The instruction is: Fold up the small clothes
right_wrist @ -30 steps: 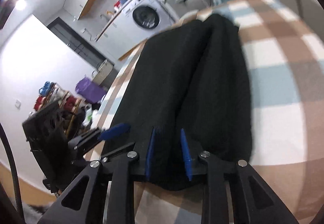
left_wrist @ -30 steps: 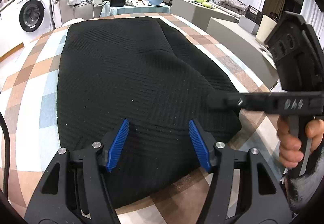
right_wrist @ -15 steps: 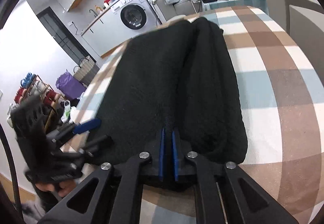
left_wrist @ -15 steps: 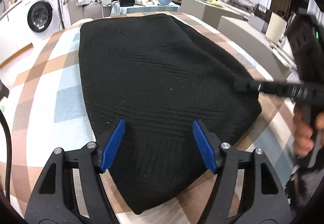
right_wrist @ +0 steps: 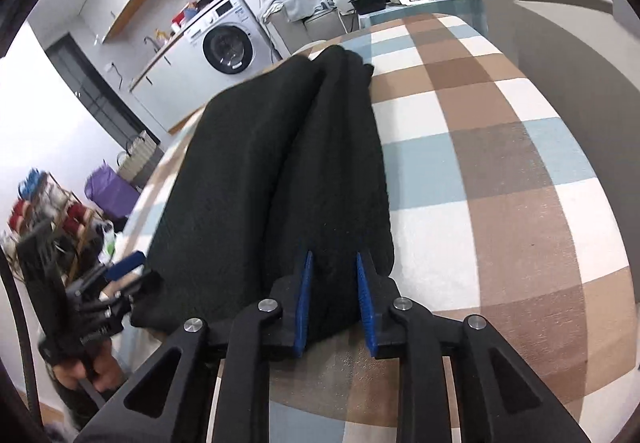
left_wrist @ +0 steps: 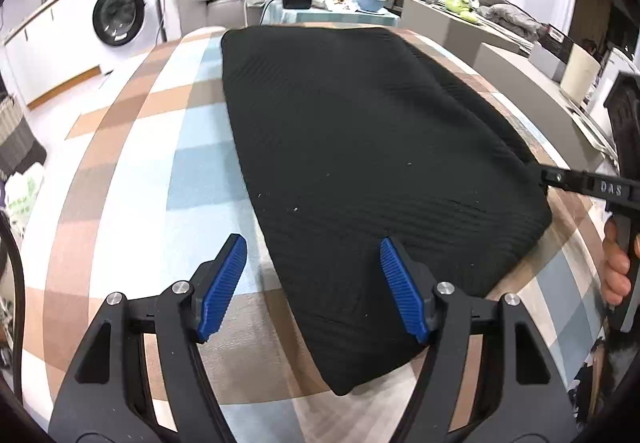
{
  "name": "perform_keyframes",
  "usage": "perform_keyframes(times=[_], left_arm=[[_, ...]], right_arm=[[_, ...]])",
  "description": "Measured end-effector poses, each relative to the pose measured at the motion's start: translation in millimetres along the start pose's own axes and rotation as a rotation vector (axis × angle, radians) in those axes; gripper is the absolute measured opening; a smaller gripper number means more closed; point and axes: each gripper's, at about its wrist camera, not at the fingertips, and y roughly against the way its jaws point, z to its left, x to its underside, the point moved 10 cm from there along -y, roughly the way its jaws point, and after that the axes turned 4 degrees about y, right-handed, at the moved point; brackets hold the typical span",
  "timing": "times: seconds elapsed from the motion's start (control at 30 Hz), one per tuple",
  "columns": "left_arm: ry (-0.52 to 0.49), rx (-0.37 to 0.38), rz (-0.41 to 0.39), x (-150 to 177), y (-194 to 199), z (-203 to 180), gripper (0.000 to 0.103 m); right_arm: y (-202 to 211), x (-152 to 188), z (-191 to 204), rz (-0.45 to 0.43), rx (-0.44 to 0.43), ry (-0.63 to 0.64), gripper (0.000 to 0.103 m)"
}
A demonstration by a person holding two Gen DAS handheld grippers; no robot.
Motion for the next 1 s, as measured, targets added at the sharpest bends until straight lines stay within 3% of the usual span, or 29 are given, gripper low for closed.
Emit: perform_keyframes(times=[0.17,0.4,0.47,0.63,0.7,0.83,1.0], left_arm=[[0.026,0.002,-0.018,-6.3,-3.6,11.0,0.059],[0.017,0.002,-0.056,-17.5,3.9,13.1,0.059],[0.007,0.009,-0.079,-17.9,13.1,10.3,0.060],[-0.026,0.003,-0.183,-15.9,48.2,3.2,0.092],[-0.043,-0.001,-0.221,-11.6,61.4,-0.3,0.103],[-0.068,0.008,-0.286,2.6,80.5,-5.8,0.102],[-0.040,0.037,-0.318,20.3,90.8,-4.5,0.102]], right_arm=[[-8.4,5.1,15.1,0.017,-0.053,-0.010,0.019],[-14.5,-4.1,20.3,0.000,0.009,0.022,0.019],[-5.8,-6.2,22.0,-0.028,0.016,0.041,0.026],[30.7,-7.5,36.2,-0.151,-0.003,0.108,0.096],[42.5,-5.4,43.0,-0.190,-0.019,0.126,0.102],[62.1,3.4,61.1,-0.276,-0.064,0.181,0.103],[66.1,17.9,76.6,-0.325,-0.049,0.255,0.103]])
